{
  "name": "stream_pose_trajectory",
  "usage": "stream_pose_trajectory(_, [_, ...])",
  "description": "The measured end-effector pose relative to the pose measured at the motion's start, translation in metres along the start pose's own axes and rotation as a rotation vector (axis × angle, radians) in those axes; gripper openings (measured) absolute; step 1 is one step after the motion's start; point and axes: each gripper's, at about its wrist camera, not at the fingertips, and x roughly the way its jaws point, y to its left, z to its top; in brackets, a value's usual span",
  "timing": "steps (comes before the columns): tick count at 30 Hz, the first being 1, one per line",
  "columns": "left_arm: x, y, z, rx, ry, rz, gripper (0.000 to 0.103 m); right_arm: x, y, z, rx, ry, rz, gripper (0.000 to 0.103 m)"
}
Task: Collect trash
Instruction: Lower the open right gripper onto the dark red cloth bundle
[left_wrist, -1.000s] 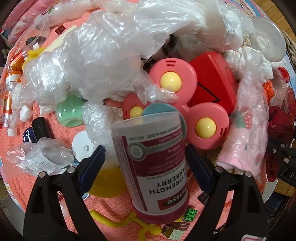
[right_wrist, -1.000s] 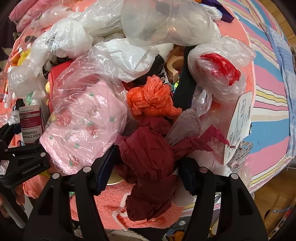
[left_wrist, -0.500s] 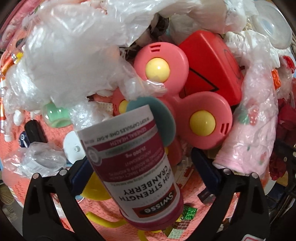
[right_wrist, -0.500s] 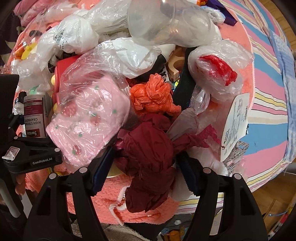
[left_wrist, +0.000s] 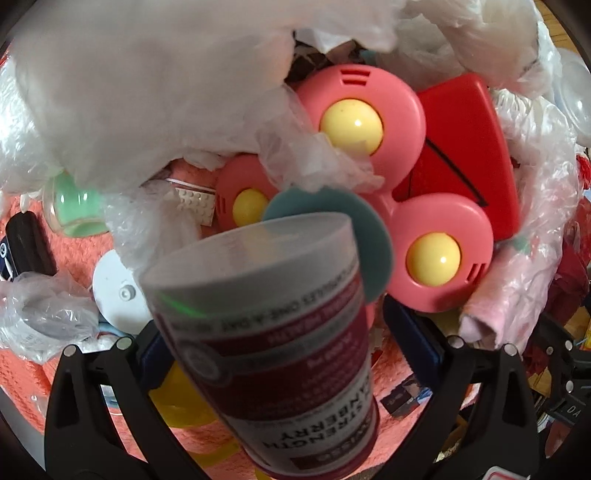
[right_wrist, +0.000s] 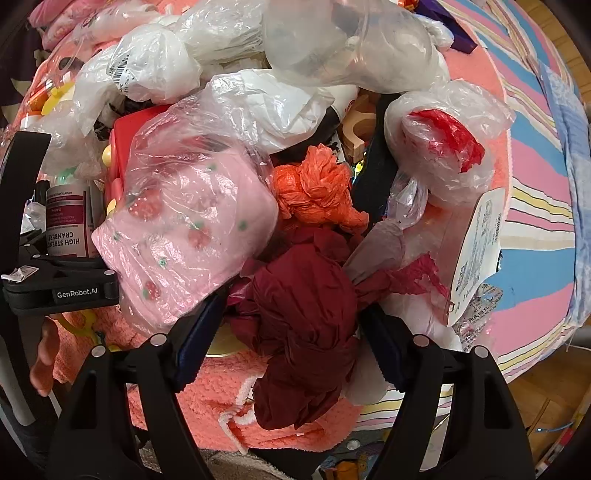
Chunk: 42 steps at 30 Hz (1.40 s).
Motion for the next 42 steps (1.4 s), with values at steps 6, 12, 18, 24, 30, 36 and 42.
stream_pose_trajectory(6, [-0.016, -0.012, 0.012, -0.012, 0.055, 0.004, 0.084, -0.009, -0.004, 0.0, 0.008, -0.001, 0.014, 0.075])
stream_pose_trajectory(12, [-0.058, -0.025, 0.01, 0.055, -0.02, 0.008, 0.072, -0.025, -0.009, -0.004, 0.009, -0.029, 0.019, 0.075])
stream_pose_trajectory(18, [-0.041, -0.022, 0.015, 0.028, 0.04, -0.009, 0.053, -0.023, -0.01, -0.005, 0.007, -0.025, 0.01, 0.075])
stream_pose_trajectory(24, [-0.028, -0.026, 0.038, 0.027, 0.027, 0.059, 0.052, -0.025, -0.009, -0.008, 0.001, -0.019, 0.015, 0.075])
stream_pose_trajectory(30, [-0.026, -0.042, 0.04, 0.029, 0.007, 0.09, 0.051, -0.023, -0.012, -0.007, -0.011, -0.009, 0.024, 0.075])
stream_pose_trajectory(36, [-0.039, -0.062, 0.029, 0.016, -0.01, 0.073, 0.051, -0.019, -0.006, -0.011, -0.058, -0.008, 0.008, 0.075])
stream_pose_trajectory(42, [-0.024, -0.063, 0.037, 0.017, -0.003, 0.088, 0.051, -0.012, -0.007, -0.012, -0.043, 0.0, 0.008, 0.065])
